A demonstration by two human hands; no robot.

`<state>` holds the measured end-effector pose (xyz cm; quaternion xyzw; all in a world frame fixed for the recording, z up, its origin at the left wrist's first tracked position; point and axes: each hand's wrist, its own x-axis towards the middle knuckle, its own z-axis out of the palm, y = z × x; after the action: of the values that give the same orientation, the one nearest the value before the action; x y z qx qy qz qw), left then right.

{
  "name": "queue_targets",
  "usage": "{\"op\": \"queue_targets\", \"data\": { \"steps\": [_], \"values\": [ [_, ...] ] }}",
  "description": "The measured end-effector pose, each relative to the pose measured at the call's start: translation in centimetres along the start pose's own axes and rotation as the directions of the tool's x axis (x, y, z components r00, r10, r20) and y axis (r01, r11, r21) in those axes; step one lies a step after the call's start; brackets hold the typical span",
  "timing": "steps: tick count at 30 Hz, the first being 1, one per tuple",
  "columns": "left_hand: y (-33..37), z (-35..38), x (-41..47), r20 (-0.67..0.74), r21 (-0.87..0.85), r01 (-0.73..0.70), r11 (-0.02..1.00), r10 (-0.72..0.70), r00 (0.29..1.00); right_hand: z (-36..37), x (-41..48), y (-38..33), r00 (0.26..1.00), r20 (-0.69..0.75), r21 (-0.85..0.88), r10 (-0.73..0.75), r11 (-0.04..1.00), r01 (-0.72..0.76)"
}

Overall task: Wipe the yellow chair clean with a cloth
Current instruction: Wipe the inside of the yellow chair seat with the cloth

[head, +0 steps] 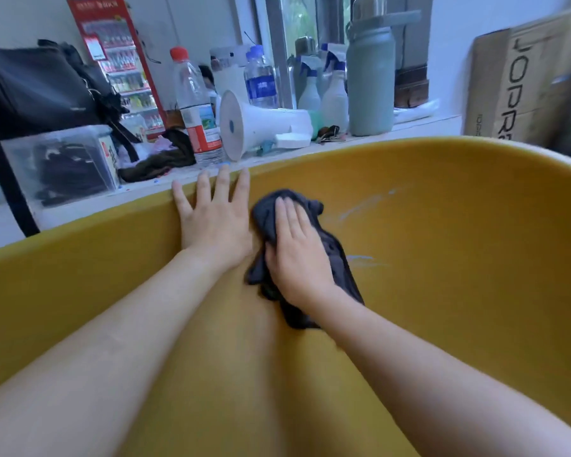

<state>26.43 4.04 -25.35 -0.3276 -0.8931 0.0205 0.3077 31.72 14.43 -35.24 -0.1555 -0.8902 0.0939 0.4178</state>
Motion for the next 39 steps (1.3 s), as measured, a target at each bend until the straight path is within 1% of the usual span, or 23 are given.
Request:
{"op": "queue_targets", "data": {
  "steps": [3, 6, 7, 9, 11, 12, 13, 15, 17, 19, 20, 21, 23, 25, 26, 27, 30, 32, 33, 34, 35, 37, 39],
  "values": [
    [0.4, 0.4, 0.0, -0.032, 0.007, -0.004, 1.0, 0.004, 0.999, -1.1, -12.4, 1.2, 0.96, 0.229, -0.076, -0.163, 0.98, 0.184],
    [0.5, 0.6, 0.1, -0.064, -0.025, 0.001, 1.0, -0.002, 0.998, -2.6, -9.9, 3.3, 0.886, 0.379, -0.036, -0.267, 0.952, 0.303],
    [0.6, 0.8, 0.1, -0.079, -0.031, 0.003, 1.0, -0.006, 0.997, -2.9, -6.1, 3.5, 0.903, 0.332, -0.059, -0.272, 0.95, 0.308],
    [0.3, 1.2, 0.0, -0.101, -0.016, 0.005, 1.0, -0.007, 0.995, -3.5, 1.9, 3.3, 0.988, 0.077, -0.153, -0.132, 0.978, 0.143],
    [0.2, 1.4, 0.0, -0.103, 0.001, -0.014, 1.0, 0.014, 0.995, -3.2, 6.0, 3.0, 0.993, -0.109, -0.148, 0.034, 0.988, -0.05],
    [0.1, 1.4, 0.0, -0.098, 0.011, -0.024, 1.0, 0.025, 0.995, -2.4, 5.4, 2.9, 0.992, -0.119, -0.129, 0.041, 0.99, -0.056],
    [0.0, 1.4, 0.0, -0.097, 0.019, -0.03, 0.999, 0.032, 0.995, -1.8, 3.0, 2.5, 0.996, -0.087, -0.12, 0.016, 0.992, -0.026],
    [0.1, 1.6, 0.1, -0.116, 0.019, -0.027, 0.999, 0.029, 0.993, -0.7, -5.2, 2.5, 0.992, 0.097, -0.145, -0.081, 0.985, 0.095],
    [0.2, 1.6, 0.1, -0.118, 0.032, -0.025, 0.999, 0.028, 0.993, -1.7, -11.6, 3.2, 0.931, 0.274, -0.139, -0.24, 0.948, 0.285],
    [0.1, 1.2, -0.1, -0.107, 0.034, -0.032, 0.999, 0.035, 0.994, -3.5, -10.0, 5.4, 0.836, 0.387, -0.087, -0.389, 0.887, 0.453],
    [0.1, 1.0, -0.1, -0.096, 0.031, -0.035, 0.999, 0.038, 0.995, -4.4, -7.2, 6.5, 0.825, 0.355, -0.147, -0.44, 0.845, 0.515],
    [0.1, 0.9, -0.1, -0.085, 0.032, -0.035, 0.999, 0.038, 0.996, -5.4, -3.6, 7.4, 0.855, 0.27, -0.247, -0.443, 0.826, 0.506],
    [0.1, 0.6, -0.1, -0.06, 0.044, -0.033, 0.998, 0.036, 0.998, -7.8, 3.9, 8.9, 0.96, 0.056, -0.383, -0.274, 0.882, 0.274],
    [0.2, 0.5, 0.0, -0.034, 0.059, -0.034, 0.998, 0.036, 0.999, -8.0, 6.9, 8.3, 0.998, -0.053, -0.32, -0.017, 0.947, -0.001],
    [0.2, 0.5, 0.0, -0.029, 0.065, -0.032, 0.997, 0.034, 0.999, -6.7, 6.1, 7.2, 0.996, -0.063, -0.272, 0.065, 0.959, -0.08],
    [0.2, 0.5, 0.1, -0.029, 0.069, -0.03, 0.997, 0.032, 0.999, -5.3, 4.0, 5.7, 0.996, -0.019, -0.249, 0.086, 0.964, -0.088],
    [0.3, 0.6, 0.1, -0.043, 0.069, -0.022, 0.997, 0.025, 0.999, -1.7, -7.1, 3.3, 0.957, 0.264, -0.148, -0.123, 0.975, 0.166],
    [0.3, 0.7, 0.0, -0.054, 0.066, -0.014, 0.998, 0.017, 0.998, -2.9, -9.8, 4.9, 0.844, 0.434, -0.077, -0.314, 0.921, 0.382],
    [0.3, 0.6, 0.0, -0.053, 0.065, -0.014, 0.998, 0.018, 0.998, -3.8, -8.4, 6.5, 0.806, 0.434, -0.096, -0.402, 0.869, 0.485],
    [0.4, 0.5, 0.0, -0.048, 0.06, -0.016, 0.998, 0.019, 0.999, -4.7, -5.9, 7.9, 0.822, 0.382, -0.175, -0.421, 0.841, 0.512],
    [0.3, 0.4, 0.0, -0.043, 0.055, -0.014, 0.998, 0.017, 0.999, -6.1, -2.5, 8.8, 0.89, 0.281, -0.284, -0.36, 0.854, 0.435],
    [0.3, 0.4, 0.0, -0.032, 0.053, -0.008, 0.999, 0.01, 0.999, -8.7, 3.7, 10.3, 0.99, 0.034, -0.412, -0.136, 0.901, 0.138],
    [0.2, 0.4, 0.0, -0.016, 0.067, -0.014, 0.998, 0.015, 1.0, -8.1, 3.9, 8.8, 0.999, 0.017, -0.337, 0.041, 0.941, -0.033]
  ]
}}
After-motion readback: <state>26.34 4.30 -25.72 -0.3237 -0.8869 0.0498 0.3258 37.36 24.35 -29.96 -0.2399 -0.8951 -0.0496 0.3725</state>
